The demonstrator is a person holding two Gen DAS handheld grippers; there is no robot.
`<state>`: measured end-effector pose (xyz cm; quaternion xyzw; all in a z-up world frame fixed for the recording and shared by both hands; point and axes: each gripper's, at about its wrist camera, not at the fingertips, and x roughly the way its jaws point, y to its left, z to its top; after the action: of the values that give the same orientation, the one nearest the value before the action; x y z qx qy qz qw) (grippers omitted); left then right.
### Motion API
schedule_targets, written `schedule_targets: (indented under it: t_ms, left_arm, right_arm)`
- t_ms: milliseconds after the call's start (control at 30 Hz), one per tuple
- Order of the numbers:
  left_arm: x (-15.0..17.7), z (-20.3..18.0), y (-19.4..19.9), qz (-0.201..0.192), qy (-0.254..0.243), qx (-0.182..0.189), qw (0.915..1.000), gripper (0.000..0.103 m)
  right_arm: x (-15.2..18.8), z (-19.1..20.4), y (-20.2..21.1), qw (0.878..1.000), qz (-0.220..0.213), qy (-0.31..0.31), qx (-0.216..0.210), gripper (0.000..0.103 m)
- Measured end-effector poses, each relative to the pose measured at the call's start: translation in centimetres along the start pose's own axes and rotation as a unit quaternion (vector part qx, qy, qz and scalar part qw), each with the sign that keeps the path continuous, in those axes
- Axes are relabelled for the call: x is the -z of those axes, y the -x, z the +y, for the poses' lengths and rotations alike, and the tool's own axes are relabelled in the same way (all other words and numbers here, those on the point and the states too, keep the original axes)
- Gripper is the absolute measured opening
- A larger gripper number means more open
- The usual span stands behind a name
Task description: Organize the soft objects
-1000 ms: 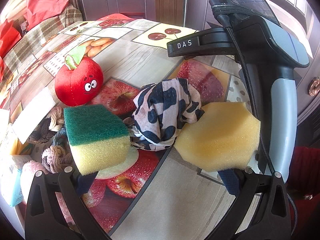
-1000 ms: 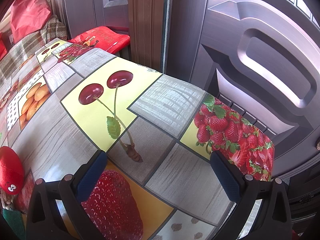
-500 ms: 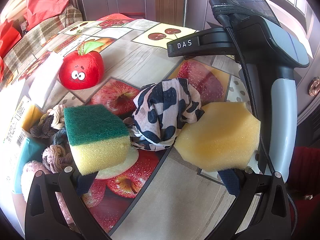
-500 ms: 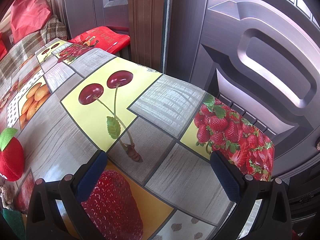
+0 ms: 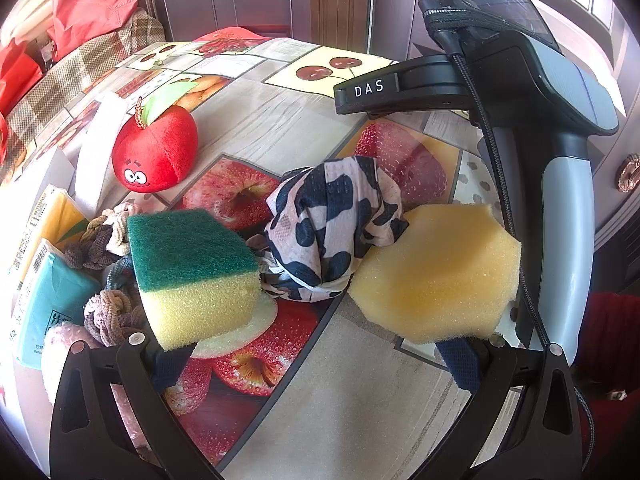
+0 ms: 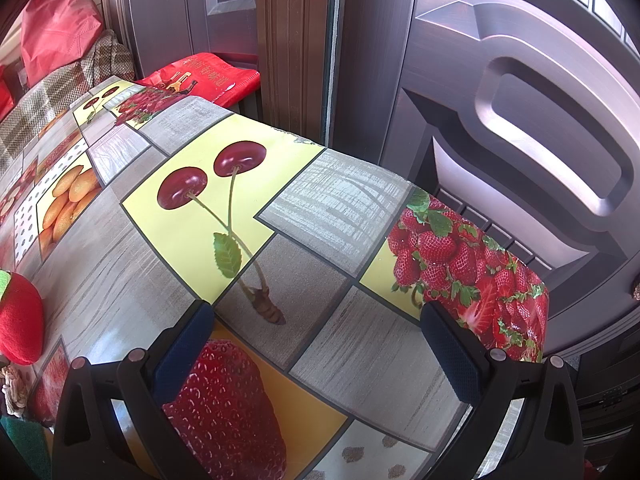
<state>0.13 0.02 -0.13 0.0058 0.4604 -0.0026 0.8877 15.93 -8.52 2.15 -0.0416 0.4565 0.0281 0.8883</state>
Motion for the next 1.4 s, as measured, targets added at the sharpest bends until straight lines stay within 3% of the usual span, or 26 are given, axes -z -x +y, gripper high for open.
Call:
schedule_targets:
  t_ms: [633,833,1200,1333,1400]
  left_arm:
    - [0.0,0.0,0.0,0.0,0.0,0.0,1.0,0.102]
    - [-0.1,0.4,0.1,-0.012,-0.055,0.039,0.9977,0.102]
    - [-0.6,-1.1,0.1,-0.013,-0.063,0.034,0.9974,0.102]
    - [-0.2,-2.8,2.1,-0.06,-0.087,-0.003,0.9944,0.102]
    - [-0.1,-3.0,3.9,-0.091,-0.073,0.011,0.9931,0.102]
  right_arm:
    - [0.0,0.0,0.0,1.0,0.0,0.0,0.0,0.103]
    - [0.0,0.0,0.0,1.0,0.0,0.0,0.0,0.103]
    - [0.0,0.0,0.0,1.0,0.0,0.0,0.0,0.103]
    - [0.0,-0.3,0.0,1.0,-0.002,-0.005,-0.009,0.103]
    - [-0.3,-0.6,0.2,1.0,-0.004,0.002,-0.019,0.103]
